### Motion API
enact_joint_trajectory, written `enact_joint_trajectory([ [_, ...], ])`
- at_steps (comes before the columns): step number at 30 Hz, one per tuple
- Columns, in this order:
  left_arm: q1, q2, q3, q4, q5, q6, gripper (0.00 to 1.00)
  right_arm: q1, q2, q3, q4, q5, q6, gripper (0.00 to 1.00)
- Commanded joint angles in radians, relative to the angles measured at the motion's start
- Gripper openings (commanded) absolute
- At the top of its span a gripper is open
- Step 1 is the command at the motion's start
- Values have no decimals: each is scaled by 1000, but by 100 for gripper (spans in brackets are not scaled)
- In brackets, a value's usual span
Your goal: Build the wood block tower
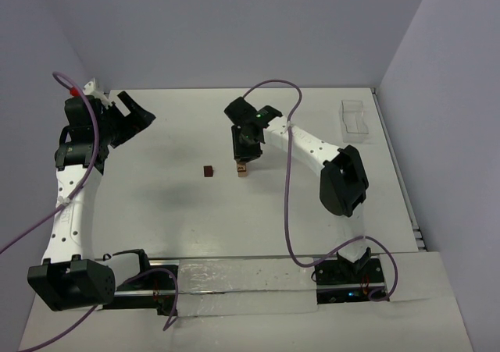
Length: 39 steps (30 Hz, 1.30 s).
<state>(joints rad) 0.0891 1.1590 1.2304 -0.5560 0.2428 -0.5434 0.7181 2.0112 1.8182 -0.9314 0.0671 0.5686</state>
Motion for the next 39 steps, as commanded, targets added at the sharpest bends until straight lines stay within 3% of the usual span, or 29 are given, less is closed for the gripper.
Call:
enact_joint_trajectory([
  [1,9,2,23,50,25,-11,99,-14,31,66,-13,42,12,11],
  [18,9,2,24,50,26,-12,99,-17,60,93,-18,42,10,13],
  [26,9,3,23,50,26,-12,99,-19,64,98,-18,46,13,19],
  [30,9,2,22,50,26,-12,99,-19,62,97,-18,43,14,26],
  [35,9,3,23,51,28,-13,99,-19,61,96,-17,36,11,42],
  [39,9,2,21,52,29,-13,99,-19,58,94,-12,23,8,61],
])
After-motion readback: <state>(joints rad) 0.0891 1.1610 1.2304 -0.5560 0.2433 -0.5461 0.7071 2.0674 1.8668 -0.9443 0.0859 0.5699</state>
